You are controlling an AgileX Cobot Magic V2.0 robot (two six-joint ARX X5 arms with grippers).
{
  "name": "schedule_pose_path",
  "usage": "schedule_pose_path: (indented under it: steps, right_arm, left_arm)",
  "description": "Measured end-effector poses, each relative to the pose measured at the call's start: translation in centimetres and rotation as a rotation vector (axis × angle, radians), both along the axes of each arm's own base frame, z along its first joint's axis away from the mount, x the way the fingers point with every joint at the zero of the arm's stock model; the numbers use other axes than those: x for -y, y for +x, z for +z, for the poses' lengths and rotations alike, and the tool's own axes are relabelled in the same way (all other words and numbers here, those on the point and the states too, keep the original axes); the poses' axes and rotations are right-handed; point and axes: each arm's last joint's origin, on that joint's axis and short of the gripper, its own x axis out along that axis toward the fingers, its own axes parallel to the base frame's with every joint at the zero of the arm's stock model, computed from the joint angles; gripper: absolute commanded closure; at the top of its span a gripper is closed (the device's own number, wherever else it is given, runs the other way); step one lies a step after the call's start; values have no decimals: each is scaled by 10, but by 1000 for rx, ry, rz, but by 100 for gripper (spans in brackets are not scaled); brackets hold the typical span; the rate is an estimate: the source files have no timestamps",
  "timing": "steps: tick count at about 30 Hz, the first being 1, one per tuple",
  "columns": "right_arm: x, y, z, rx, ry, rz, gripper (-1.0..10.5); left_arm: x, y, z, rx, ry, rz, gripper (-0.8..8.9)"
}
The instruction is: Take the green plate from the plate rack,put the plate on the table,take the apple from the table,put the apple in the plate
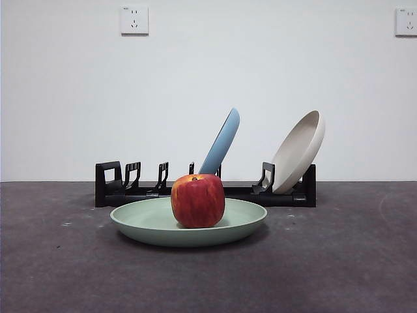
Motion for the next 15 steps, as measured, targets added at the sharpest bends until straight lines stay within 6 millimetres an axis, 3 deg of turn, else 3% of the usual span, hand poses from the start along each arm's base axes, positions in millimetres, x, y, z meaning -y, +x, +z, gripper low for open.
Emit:
schedule_pose_path:
  steps: [7, 15]
  right_arm:
    - [2, 18, -41, 185, -12, -57, 953]
    - [6, 35, -100, 146, -37, -188, 953]
  left_arm:
    - [0, 0, 0, 0, 0, 0, 817]
    - [0, 0, 0, 0, 0, 0, 817]
